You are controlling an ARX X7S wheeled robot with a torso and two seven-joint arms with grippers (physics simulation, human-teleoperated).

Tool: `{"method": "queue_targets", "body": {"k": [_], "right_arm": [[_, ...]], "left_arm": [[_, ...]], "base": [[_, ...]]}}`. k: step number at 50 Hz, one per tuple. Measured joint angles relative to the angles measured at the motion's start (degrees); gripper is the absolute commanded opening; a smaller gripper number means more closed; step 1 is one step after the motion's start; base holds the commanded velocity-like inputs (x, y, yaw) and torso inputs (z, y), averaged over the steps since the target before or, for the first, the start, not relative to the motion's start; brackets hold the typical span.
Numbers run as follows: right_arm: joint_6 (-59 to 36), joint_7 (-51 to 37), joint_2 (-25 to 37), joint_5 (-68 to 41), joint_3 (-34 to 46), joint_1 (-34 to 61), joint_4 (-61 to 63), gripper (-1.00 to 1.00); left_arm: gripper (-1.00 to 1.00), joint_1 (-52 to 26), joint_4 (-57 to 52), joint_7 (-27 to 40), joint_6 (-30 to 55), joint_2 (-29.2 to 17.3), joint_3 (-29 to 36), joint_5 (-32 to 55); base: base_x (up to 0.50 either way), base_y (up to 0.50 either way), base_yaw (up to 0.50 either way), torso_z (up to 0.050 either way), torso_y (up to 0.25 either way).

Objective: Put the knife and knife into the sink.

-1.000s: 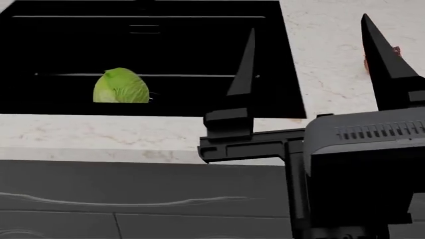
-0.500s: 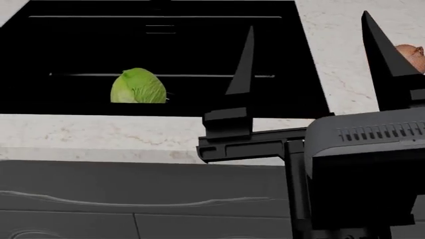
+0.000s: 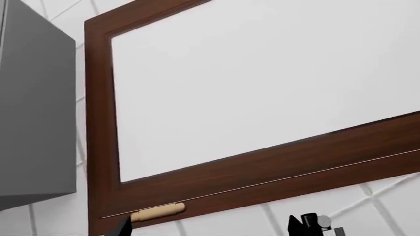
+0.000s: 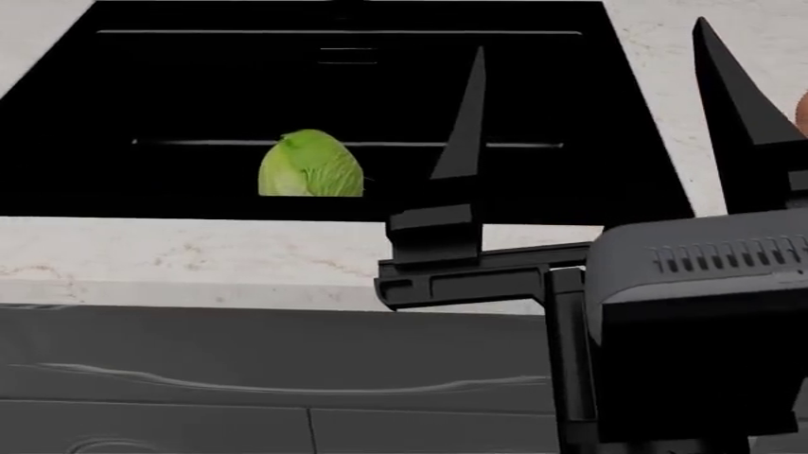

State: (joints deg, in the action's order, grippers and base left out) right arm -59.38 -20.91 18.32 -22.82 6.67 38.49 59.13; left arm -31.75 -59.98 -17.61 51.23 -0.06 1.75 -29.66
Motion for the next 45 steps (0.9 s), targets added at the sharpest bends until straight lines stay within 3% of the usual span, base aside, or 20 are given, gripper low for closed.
{"method": "queue_targets", "body": {"k": [45], "right_arm": [[1.84,-5.62,3.34,-6.77,0.20,0.50,-0.05,1.00]], "left_arm": [[1.00,0.15,-0.01,0.89,-0.33,0.01,-0.21,1.56]], "base": [[0.00,0.24,0.00,0.000,0.000]]}}
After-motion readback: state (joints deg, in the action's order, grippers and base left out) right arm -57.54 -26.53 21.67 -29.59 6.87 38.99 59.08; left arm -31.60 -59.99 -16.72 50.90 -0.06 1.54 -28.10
